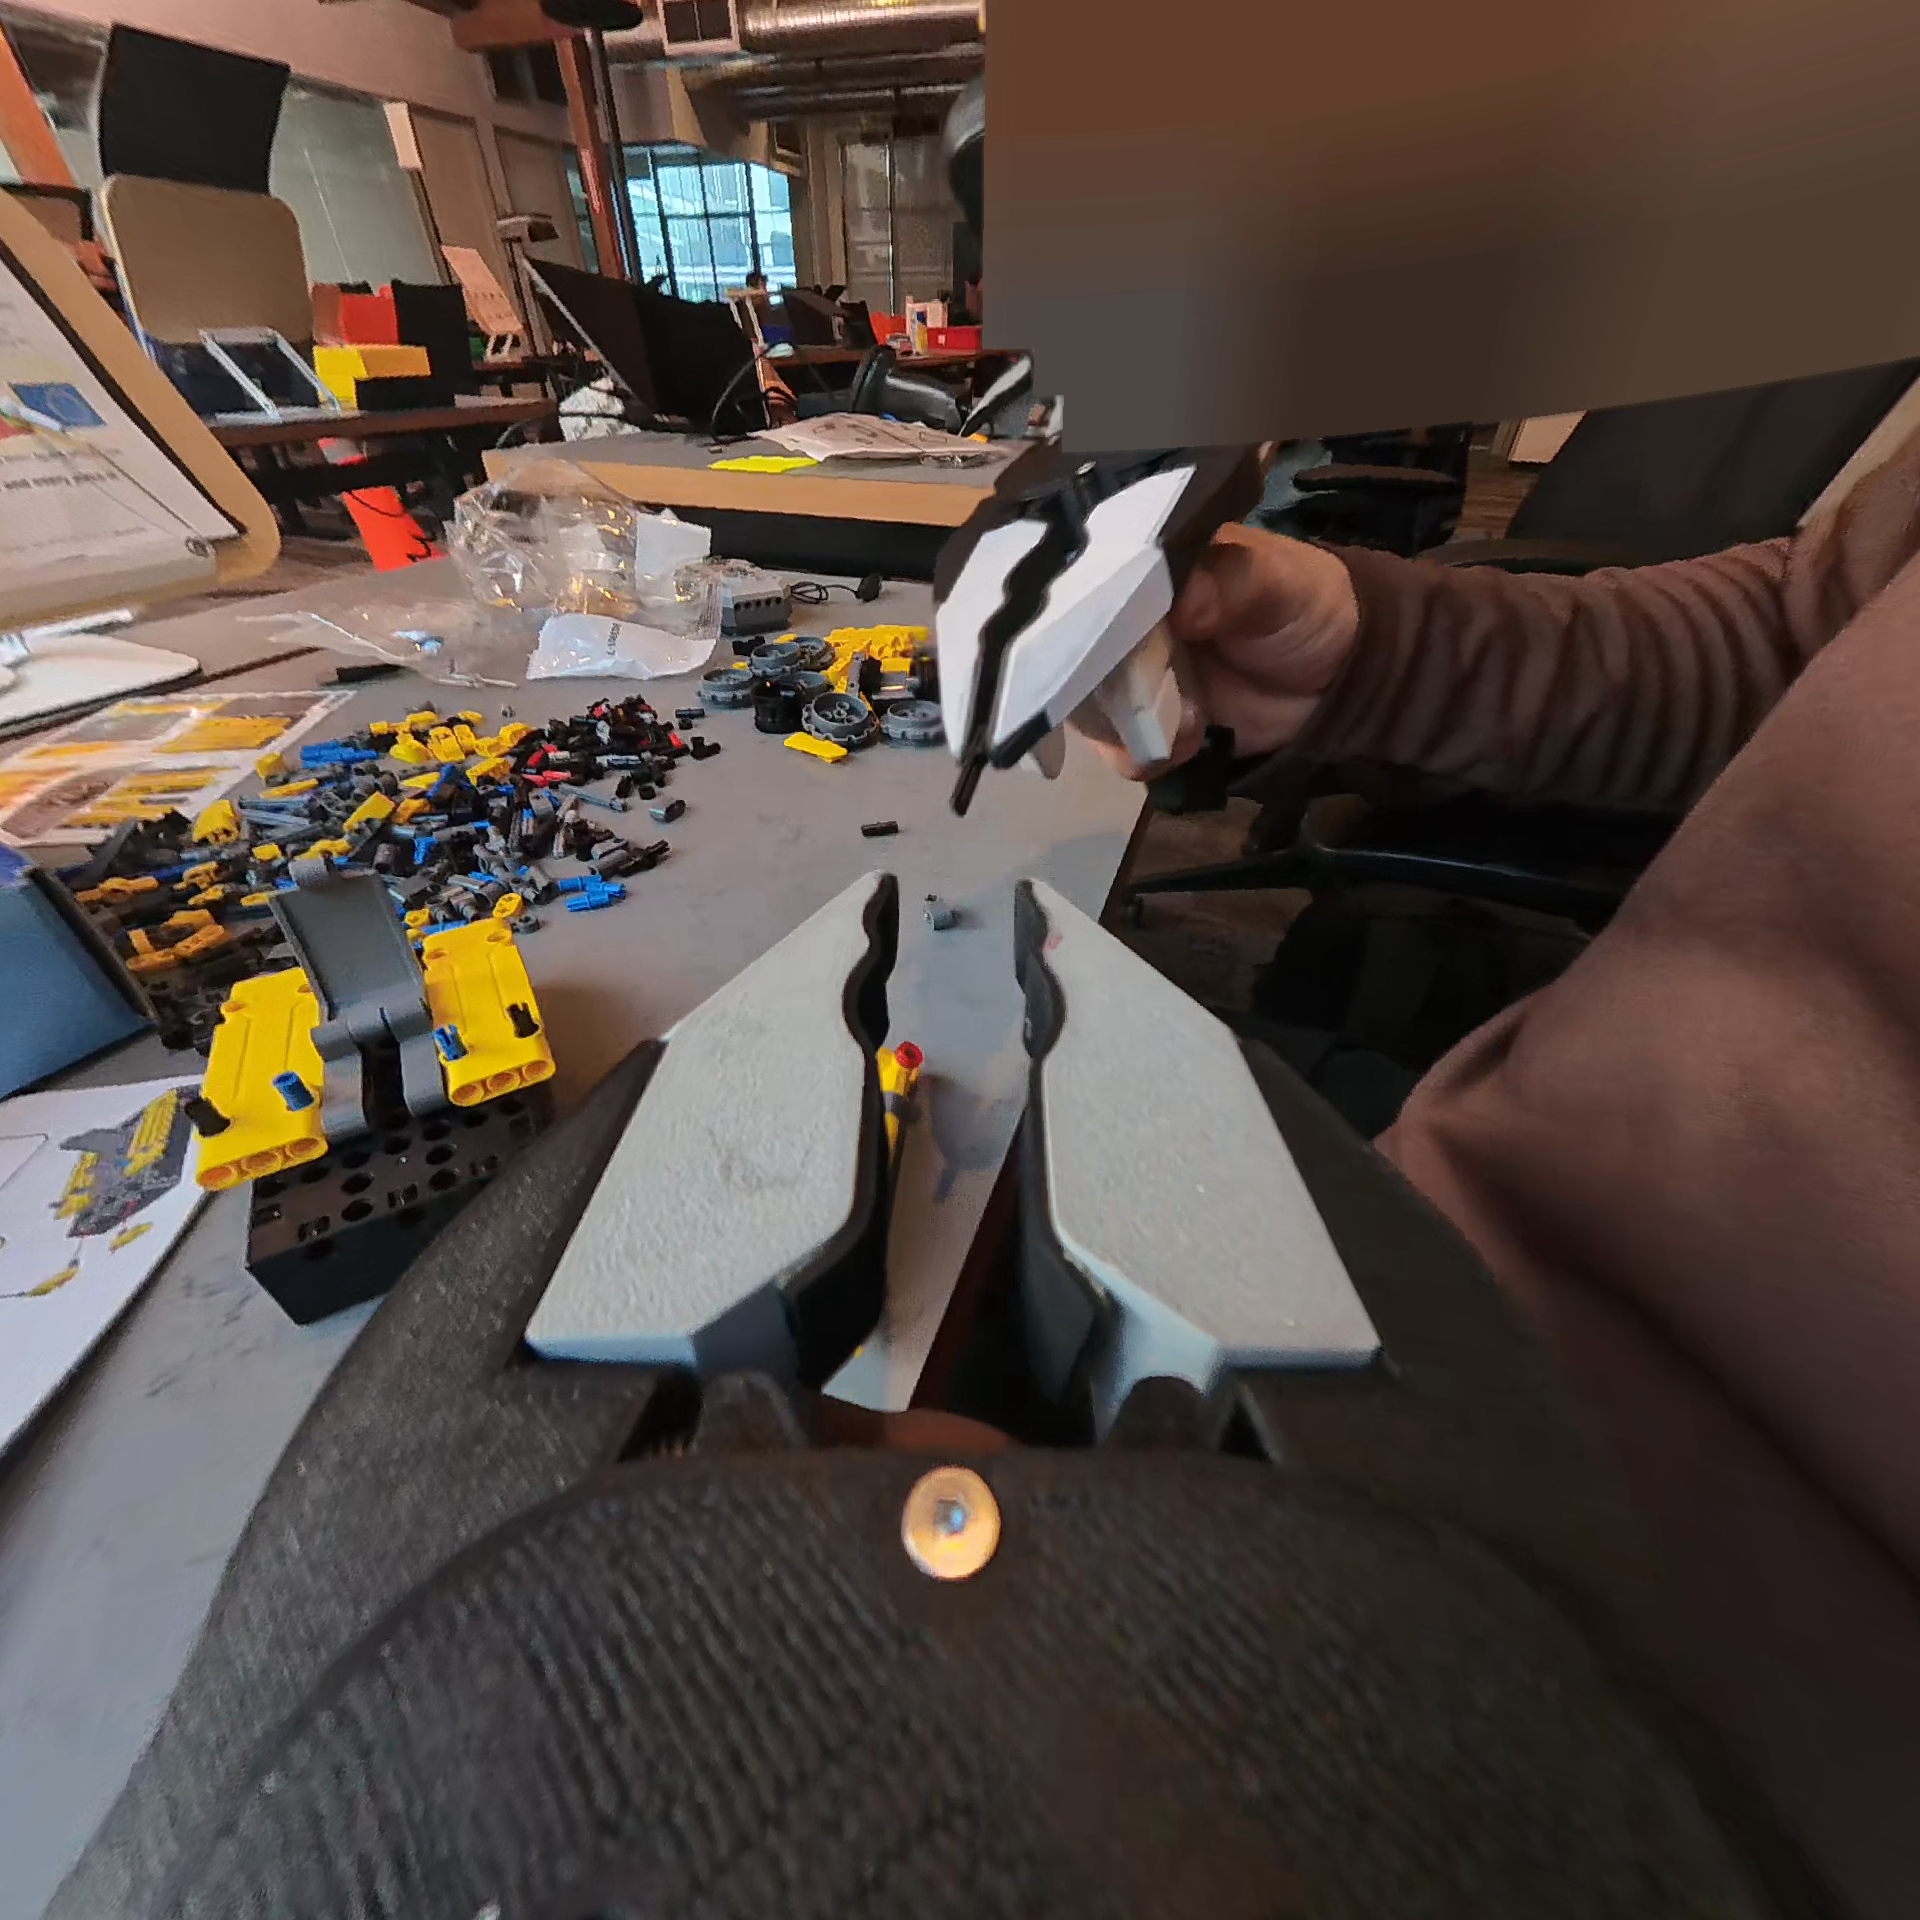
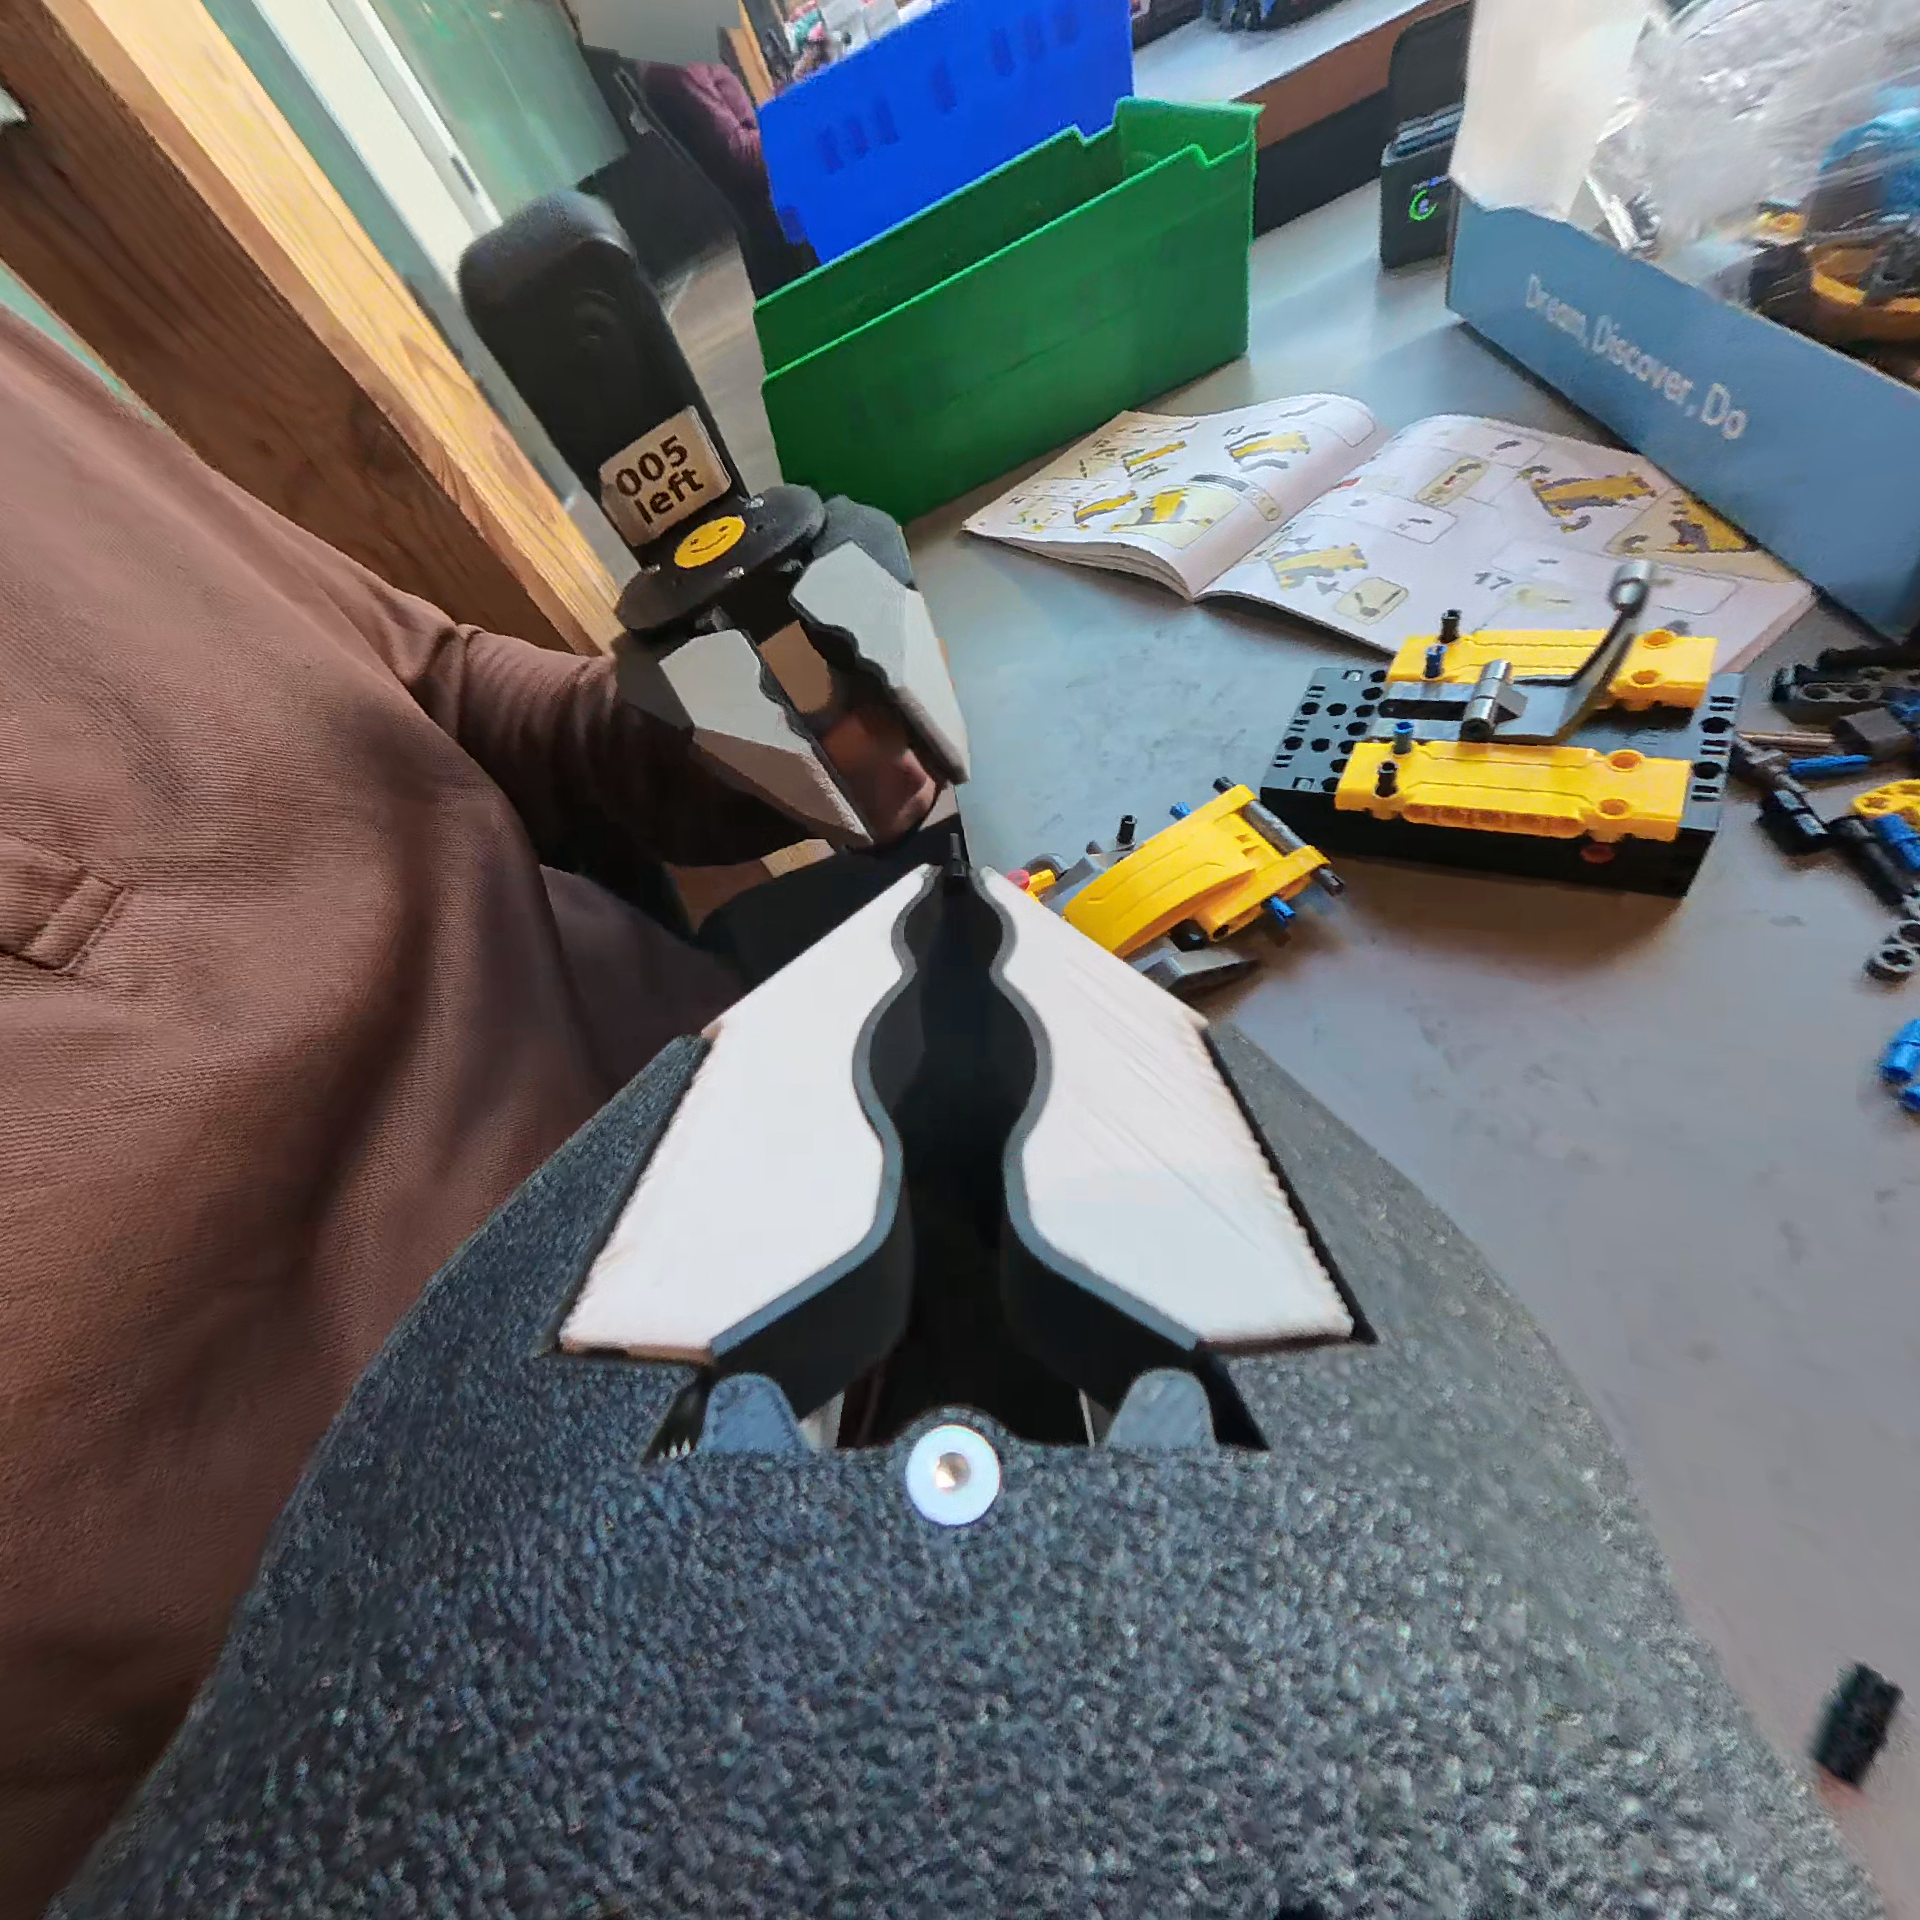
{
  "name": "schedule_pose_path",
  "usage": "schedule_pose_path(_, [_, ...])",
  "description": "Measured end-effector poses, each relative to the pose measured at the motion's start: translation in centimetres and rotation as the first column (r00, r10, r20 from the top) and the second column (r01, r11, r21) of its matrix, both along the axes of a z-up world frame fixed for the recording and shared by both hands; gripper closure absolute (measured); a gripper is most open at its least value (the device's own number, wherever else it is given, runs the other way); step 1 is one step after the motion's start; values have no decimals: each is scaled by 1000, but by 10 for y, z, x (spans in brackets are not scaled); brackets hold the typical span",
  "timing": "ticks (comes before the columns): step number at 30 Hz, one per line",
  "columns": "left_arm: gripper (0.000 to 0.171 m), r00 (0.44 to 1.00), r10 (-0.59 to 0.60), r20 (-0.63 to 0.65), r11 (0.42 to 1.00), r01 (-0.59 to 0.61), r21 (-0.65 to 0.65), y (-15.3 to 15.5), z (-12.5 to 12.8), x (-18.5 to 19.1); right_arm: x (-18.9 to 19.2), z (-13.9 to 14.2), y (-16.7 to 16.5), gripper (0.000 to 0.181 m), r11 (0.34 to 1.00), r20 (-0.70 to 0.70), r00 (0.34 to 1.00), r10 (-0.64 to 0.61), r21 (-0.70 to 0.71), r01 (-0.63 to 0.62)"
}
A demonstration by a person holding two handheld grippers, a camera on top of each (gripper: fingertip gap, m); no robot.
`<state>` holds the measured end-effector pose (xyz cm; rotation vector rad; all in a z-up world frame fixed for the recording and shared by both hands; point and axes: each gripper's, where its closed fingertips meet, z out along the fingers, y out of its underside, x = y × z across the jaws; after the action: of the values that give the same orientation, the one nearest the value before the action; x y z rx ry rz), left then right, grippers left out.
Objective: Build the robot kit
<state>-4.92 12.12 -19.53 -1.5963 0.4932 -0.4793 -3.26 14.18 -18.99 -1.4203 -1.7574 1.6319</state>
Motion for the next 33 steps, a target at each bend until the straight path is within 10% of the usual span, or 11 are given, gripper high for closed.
schedule_pose_path(12, [147,998,-53,24,980,57,-189,12,-19,21,46,5,49,181,970,-39,986,-163,173,167])
schedule_pose_path(33, [171,977,-163,140,963,189,-194,3,-7,39,19,-10,-20,180,978,-19,992,128,167,-123])
